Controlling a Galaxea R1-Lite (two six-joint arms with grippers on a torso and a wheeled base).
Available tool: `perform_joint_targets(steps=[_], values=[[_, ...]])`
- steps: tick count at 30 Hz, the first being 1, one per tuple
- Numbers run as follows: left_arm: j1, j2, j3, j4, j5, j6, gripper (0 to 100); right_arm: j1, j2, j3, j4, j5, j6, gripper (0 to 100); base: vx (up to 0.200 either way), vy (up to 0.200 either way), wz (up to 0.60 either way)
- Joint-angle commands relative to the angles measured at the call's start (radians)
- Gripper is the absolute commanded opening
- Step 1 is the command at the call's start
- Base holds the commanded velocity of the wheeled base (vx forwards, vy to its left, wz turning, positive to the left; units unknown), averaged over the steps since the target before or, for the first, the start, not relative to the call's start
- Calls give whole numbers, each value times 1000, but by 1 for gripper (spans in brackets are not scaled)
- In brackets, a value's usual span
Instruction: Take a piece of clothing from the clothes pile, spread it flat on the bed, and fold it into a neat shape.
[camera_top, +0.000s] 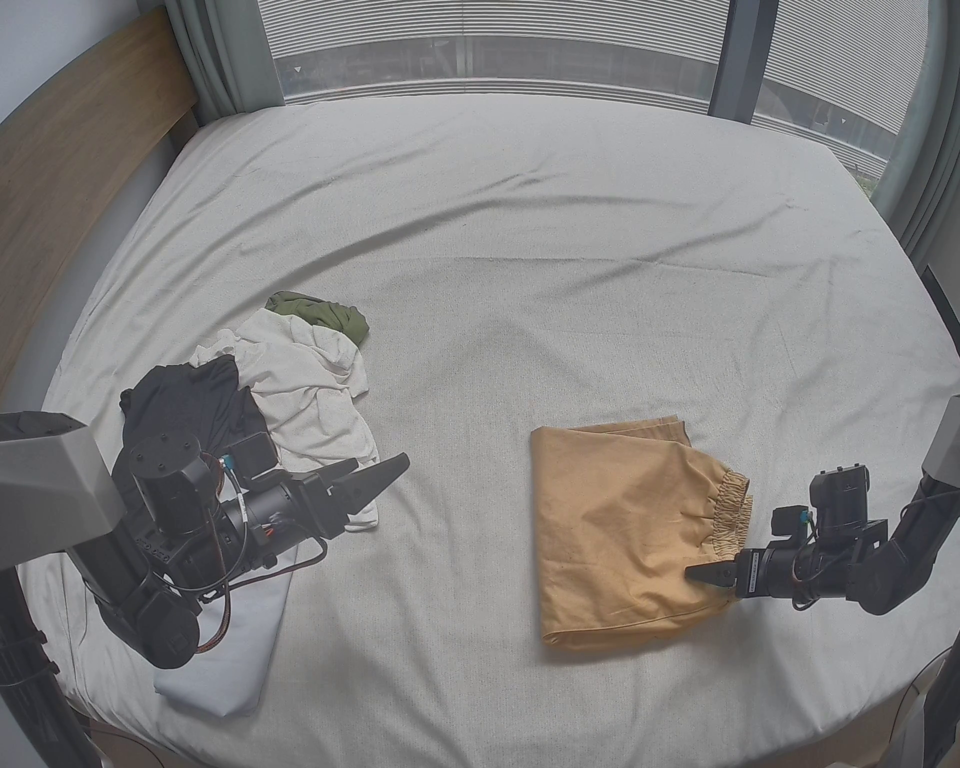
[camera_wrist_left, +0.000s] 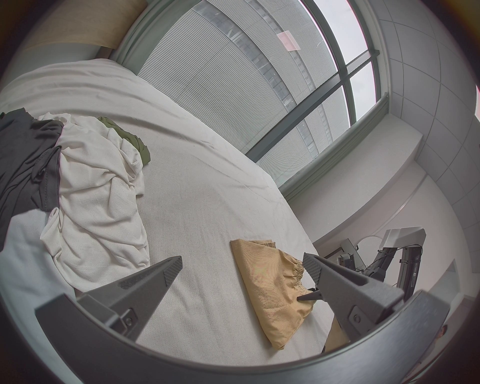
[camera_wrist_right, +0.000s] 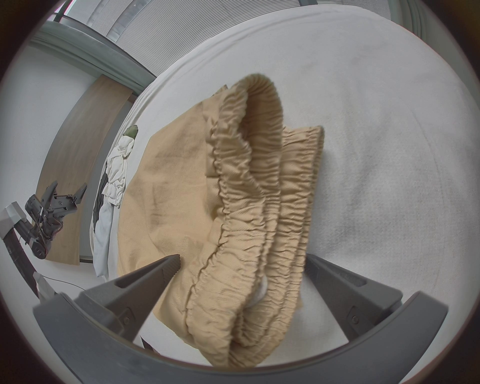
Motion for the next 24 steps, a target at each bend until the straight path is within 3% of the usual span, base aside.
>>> perform_joint_targets(steps=[1,12,24], values=[[0,-1,0,0,0,-1,100,14,20,2,0,2,0,100,0,0,0],[-1,0,0,0,0,-1,100,54,19,-18,-5,58,89,100,0,0,0],[-3,0,-2,0,0,-1,100,57,20,-41,-5,58,98,100,0,0,0]])
